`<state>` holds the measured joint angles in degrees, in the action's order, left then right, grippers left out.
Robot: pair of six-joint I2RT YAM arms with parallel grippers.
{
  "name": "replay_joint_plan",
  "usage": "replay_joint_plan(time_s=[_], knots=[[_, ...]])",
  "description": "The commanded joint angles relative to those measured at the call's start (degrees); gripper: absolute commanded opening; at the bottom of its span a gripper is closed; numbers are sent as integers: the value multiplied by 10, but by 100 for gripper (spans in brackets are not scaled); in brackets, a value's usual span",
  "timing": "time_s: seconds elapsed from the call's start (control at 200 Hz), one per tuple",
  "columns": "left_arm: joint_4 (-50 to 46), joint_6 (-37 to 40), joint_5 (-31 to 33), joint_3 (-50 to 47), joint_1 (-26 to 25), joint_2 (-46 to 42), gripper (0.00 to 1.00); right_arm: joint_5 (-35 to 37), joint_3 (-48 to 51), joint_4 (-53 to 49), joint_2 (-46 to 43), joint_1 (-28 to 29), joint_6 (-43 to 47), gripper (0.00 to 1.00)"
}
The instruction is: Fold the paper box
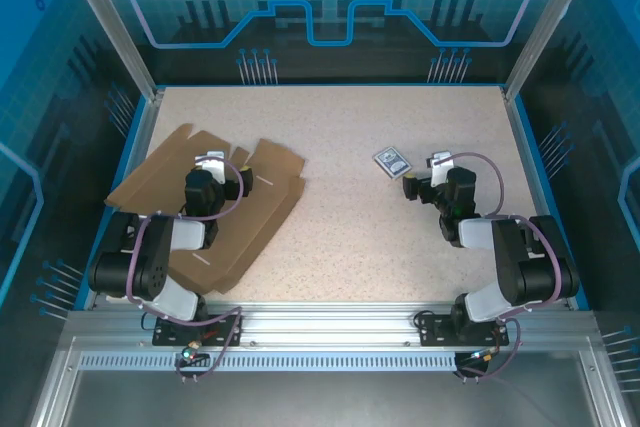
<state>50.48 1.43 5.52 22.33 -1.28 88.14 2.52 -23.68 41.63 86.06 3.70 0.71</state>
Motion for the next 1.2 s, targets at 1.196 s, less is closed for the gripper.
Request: replay_joint_plan(time_s=[1.196], knots=[[-213,-67,69,54,6,-146,99,83,-36,-127,-104,-10,-59,100]])
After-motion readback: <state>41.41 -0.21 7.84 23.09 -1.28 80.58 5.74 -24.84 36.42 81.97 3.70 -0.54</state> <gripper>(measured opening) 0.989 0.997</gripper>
